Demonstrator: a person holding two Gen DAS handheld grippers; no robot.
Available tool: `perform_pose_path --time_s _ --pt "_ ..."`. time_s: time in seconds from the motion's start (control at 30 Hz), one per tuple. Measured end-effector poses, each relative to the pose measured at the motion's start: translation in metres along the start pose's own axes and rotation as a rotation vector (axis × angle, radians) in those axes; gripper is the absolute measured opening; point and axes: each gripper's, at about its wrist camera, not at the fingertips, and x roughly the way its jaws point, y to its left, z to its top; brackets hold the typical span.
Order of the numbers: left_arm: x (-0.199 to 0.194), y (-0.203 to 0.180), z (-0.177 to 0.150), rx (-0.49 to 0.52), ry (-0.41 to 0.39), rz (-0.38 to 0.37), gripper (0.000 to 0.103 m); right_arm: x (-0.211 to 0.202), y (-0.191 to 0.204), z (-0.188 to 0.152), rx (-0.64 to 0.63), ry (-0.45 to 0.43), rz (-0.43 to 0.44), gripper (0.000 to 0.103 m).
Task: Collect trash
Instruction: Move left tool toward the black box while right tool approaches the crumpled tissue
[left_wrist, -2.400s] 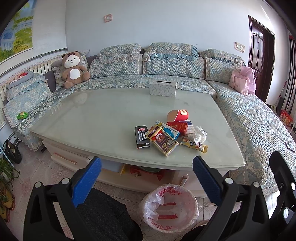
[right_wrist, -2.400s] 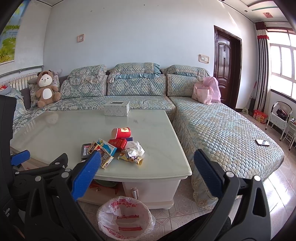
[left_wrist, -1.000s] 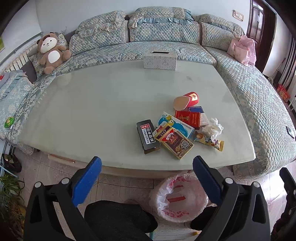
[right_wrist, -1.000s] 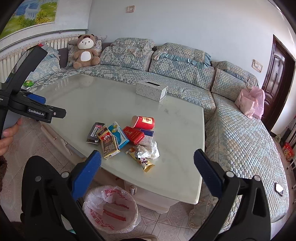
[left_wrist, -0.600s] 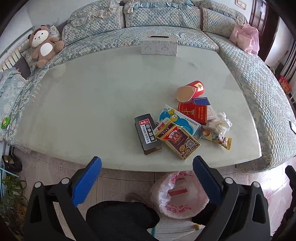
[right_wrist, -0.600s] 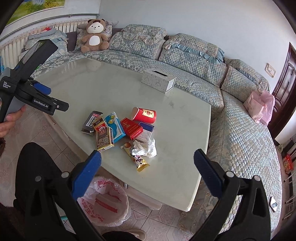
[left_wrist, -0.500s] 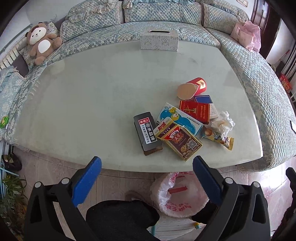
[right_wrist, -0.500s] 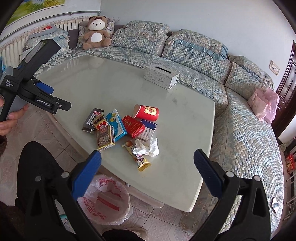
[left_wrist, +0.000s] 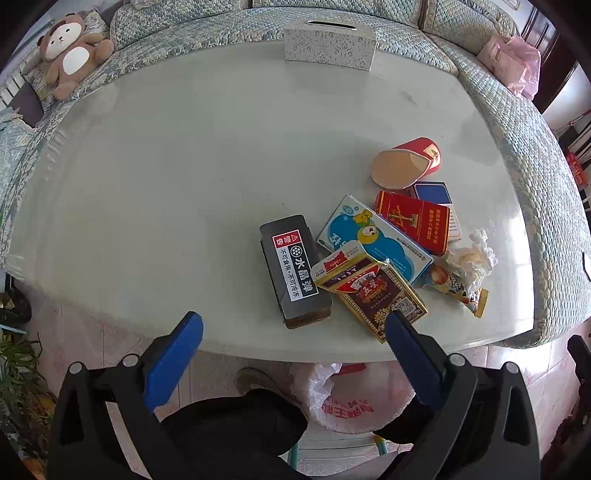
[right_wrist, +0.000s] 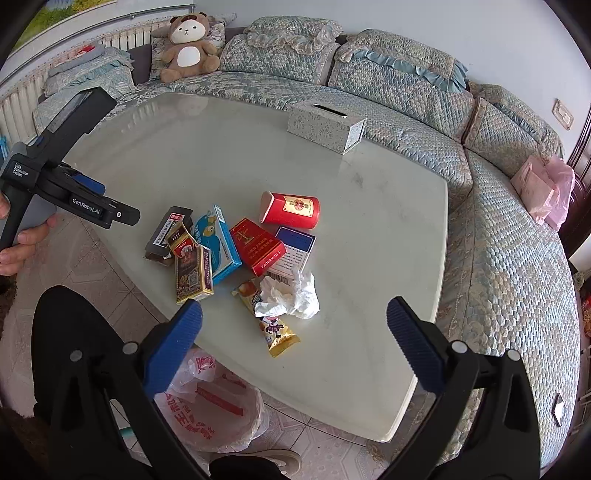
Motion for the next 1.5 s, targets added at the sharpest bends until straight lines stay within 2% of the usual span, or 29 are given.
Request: perform_pose_path --time_s 0.1,0.37,0.73,1.2,1.5 --pt "0.012 0.0 0.007 -0.006 0.019 0.015 0.097 0.013 -0.004 0.002 0.011 0.018 0.023 0.098" --pt "0.045 0.003 0.029 -0.035 0.072 -0.003 0.097 0.038 -0.01 0.006 0.003 0.047 0.044 0.098" --pt "0.089 0.009 0.051 -0.058 0.127 0.007 0.097 0.095 -0.004 -0.001 -0.012 0.146 0.094 0.098" --pt "0.12 0.026 0.069 -0.101 0.159 0.003 0.097 0.133 -0.011 -0.005 0.018 0.194 0.121 0.098" --pt "0.133 0.021 0.08 -0.083 0.153 0.009 0.097 0.148 -0.015 -0.009 0.036 0.209 0.126 0.098"
